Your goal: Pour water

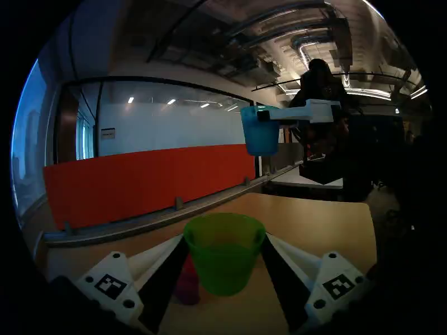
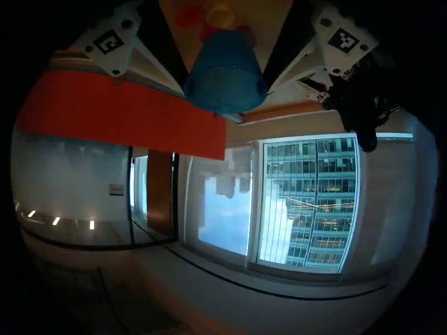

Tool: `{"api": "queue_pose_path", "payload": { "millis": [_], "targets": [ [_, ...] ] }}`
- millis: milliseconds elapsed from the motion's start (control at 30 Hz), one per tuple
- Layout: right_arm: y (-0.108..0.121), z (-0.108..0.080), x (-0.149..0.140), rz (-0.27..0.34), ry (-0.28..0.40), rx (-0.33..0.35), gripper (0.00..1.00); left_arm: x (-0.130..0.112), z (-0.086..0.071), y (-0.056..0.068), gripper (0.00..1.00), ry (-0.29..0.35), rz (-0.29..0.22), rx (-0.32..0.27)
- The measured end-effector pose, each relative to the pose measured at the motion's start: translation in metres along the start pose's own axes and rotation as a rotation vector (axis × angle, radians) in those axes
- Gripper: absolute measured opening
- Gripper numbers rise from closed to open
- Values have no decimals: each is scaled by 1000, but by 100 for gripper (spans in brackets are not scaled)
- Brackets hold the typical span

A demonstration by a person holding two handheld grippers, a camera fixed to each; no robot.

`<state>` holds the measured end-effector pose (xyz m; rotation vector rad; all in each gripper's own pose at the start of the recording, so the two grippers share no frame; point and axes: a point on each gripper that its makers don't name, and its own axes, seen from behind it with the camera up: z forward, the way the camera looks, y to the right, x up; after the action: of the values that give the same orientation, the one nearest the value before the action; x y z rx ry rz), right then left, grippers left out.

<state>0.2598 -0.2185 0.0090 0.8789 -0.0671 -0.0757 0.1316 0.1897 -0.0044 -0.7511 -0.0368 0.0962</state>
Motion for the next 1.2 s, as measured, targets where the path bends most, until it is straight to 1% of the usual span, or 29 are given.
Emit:
{"api": "queue_pose_path", "payload": {
  "millis": [200, 300, 533, 833, 1200],
  "targets": [
    [7, -9, -5, 3, -6, -10, 91, -8, 0, -1, 86, -18, 2, 1],
    [9, -11, -8, -9, -6, -17, 91, -10, 1, -1, 86, -27, 6, 1],
    [8, -13, -22, -5, -33, -9, 91, -16, 2, 2, 86, -49, 10, -10],
    [4, -15, -46, -18, -85, 4, 91, -28, 4, 3, 85, -85, 13, -17],
    [2, -20, -87, -36, -155, 19, 91, -47, 6, 2, 86, -151, 21, -27]
  ]
}}
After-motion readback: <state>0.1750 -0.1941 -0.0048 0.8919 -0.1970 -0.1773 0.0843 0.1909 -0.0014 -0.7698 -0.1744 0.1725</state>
